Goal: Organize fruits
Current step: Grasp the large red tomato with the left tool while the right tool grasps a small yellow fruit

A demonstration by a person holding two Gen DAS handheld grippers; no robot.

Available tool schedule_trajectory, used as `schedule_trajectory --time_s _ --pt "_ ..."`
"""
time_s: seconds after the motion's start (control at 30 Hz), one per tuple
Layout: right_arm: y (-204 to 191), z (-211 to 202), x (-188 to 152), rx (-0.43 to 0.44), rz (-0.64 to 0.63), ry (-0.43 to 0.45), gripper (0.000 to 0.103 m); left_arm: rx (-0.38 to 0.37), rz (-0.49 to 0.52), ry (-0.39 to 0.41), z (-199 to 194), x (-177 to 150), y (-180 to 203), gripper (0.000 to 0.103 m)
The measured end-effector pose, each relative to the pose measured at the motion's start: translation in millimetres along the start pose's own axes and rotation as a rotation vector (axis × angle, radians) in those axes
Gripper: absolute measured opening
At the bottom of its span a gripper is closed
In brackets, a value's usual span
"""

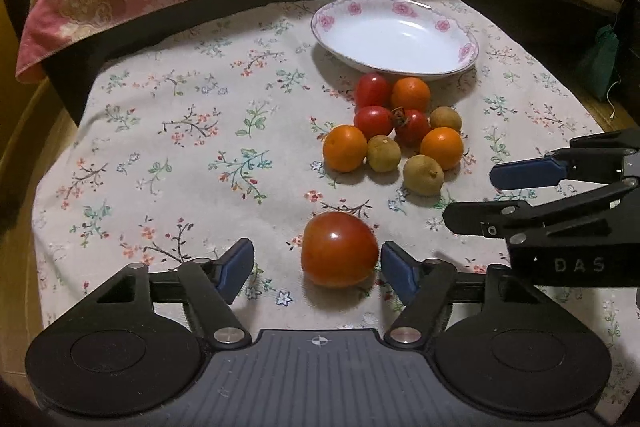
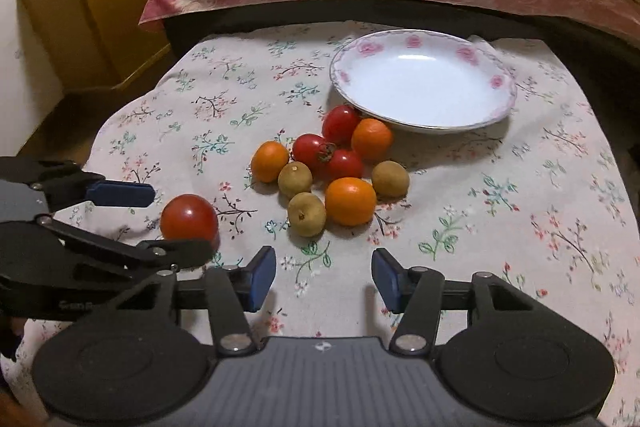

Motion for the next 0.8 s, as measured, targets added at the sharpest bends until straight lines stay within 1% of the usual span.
schedule_trajectory --time_s 0.07,0.13,0.17,0.27,0.33,0.37,0.47,0.57,0.63,0.67,0.73,0.8 --pt "-2.3 3.6 0.9 0.031 0.012 0.001 0.049 -0.018 -0.003 -0.003 1.1 -0.7 -1.0 0.073" --pt "-4.8 7.9 1.3 0.051 0.013 -0.006 0.041 -0.013 0.009 0.002 1.7 0.4 -0.7 0.072" --pt "-5.2 10.5 2.1 0.057 0.015 -0.009 0.039 -0.008 0.019 0.007 1.7 1.3 -0.3 0.072" --pt "-0.8 18.4 6.3 0.056 0.038 -0.015 0.038 -0.014 0.021 0.010 1.9 4.5 0.2 0.070" --pt "0.3 23.5 11.0 0.060 0.050 -0.013 0.038 -0.016 0.028 0.011 3.4 5.5 0.8 0.070" --pt "-0.5 26.1 13.0 0.063 0.049 -0.013 0.038 -0.010 0.034 0.012 4.5 5.4 0.6 0.071" --pt "-5.8 33.5 15.1 0.062 0.026 -0.015 0.038 -0.016 0.034 -0.002 8.6 2.6 1.7 0.071" --pt "-10.3 36.7 17.9 0.038 -0.023 0.001 0.038 -0.010 0.053 -0.010 11.9 -0.4 3.3 0.068" --pt "-10.5 38.9 20.3 0.029 -0.032 0.002 0.038 -0.008 0.055 -0.012 12.9 -1.1 5.1 0.068" --pt "-10.1 39.5 20.7 0.021 -0.040 0.000 0.036 -0.006 0.059 -0.013 13.0 -0.9 5.7 0.068" --pt "-9.4 39.7 20.3 -0.002 -0.067 -0.001 0.027 -0.005 0.053 -0.014 12.8 -0.8 5.8 0.067" --pt "-9.2 38.1 19.0 0.002 -0.074 -0.006 0.026 -0.009 0.048 -0.013 11.5 -0.9 5.8 0.062"
Point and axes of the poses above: each gripper's, at about its wrist camera, not at the fingertips, and z roughly the way its jaws point, y to its right, x to its top, the point moved 10 cm from there along z, roughly the way its jaws point, and after that the axes turned 2 degrees about -z, right-handed, at the moved point
